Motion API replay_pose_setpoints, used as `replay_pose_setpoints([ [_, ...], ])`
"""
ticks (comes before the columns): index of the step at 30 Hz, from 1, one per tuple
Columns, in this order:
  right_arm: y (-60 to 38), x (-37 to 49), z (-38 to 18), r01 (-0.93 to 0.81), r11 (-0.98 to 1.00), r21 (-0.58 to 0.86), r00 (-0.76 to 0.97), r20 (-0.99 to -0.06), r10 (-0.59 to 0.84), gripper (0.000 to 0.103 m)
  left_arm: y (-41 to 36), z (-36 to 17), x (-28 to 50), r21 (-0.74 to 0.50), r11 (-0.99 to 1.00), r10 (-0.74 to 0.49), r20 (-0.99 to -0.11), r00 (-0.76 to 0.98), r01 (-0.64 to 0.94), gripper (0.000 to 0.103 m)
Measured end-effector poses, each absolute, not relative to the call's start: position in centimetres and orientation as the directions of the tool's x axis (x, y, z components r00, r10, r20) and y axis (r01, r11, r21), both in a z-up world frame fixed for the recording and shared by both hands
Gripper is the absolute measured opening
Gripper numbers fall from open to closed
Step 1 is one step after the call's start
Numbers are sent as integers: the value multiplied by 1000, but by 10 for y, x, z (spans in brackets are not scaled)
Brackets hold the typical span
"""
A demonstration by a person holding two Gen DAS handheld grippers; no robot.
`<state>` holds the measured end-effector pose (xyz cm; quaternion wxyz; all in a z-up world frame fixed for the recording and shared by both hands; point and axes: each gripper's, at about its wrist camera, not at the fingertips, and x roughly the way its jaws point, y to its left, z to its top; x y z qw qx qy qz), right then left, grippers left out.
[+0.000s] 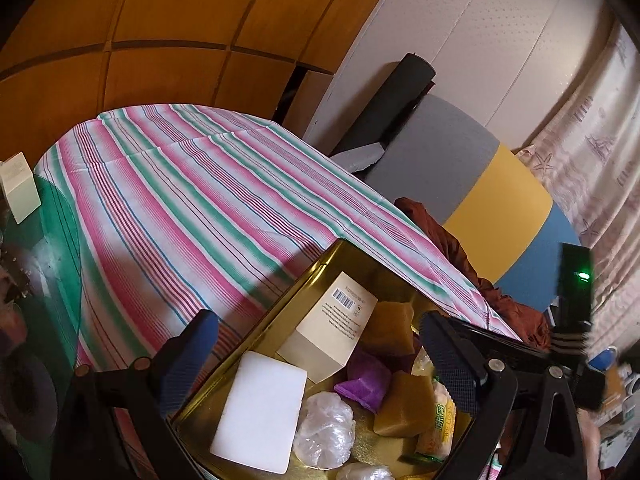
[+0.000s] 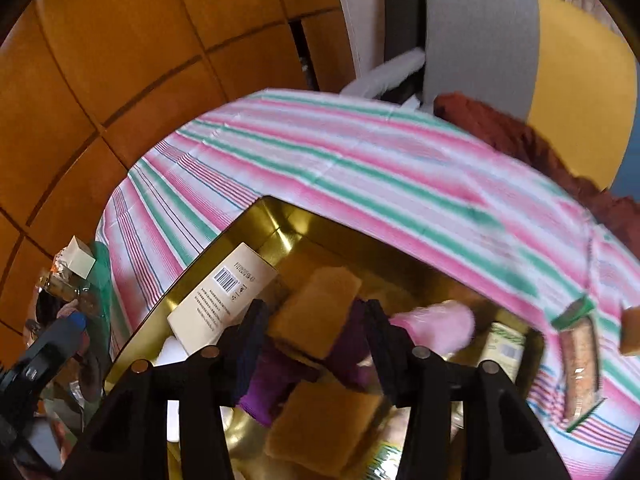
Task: Organize objects
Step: 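Release the pink roller into the tray with the left tool while the right tool drops the sponge, then move both tools back toward the cracker pack and sponge on the cloth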
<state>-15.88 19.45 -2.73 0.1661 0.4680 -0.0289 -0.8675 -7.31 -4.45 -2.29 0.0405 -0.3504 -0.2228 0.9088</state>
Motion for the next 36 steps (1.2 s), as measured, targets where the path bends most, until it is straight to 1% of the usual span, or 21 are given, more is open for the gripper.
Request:
replay_pose_setpoints([
  [2, 200, -150, -21, 263, -947, 184, -539, -786, -302, 50, -40, -23, -72, -430, -900, 236, -620, -748, 72, 101],
  [6, 233, -122, -10, 193, -957, 219, -610, -737, -291, 50, -27, -21, -65, -413, -910, 252, -615, -747, 33, 101],
  [8, 251, -106, -9, 153, -965, 211, -633, -730, -260, 50, -17, -20, -60, -398, -917, 259, -607, -751, 6, 101],
  [11, 280, -76, -16, 83, -985, 153, -665, -728, -169, 50, 0, -20, -52, -385, -922, 289, -606, -742, -45, 103],
  [19, 350, -19, -47, -114, -986, 121, -681, -732, -11, 50, 61, -22, -30, -374, -910, 388, -609, -692, -182, 103],
  [22, 366, -7, -53, -176, -981, 82, -676, -735, 60, 50, 87, -21, -23, -391, -894, 429, -610, -666, -218, 103],
  [29, 397, 20, -59, -255, -967, 28, -678, -718, 158, 50, 155, -10, -9, -364, -868, 497, -613, -614, -339, 103],
  [34, 421, 35, -64, -327, -945, 5, -684, -691, 233, 50, 207, -11, -15, -344, -857, 512, -645, -567, -383, 103],
  [36, 429, 40, -64, -346, -938, 7, -698, -670, 253, 50, 222, -15, -20, -354, -853, 518, -661, -542, -383, 103],
])
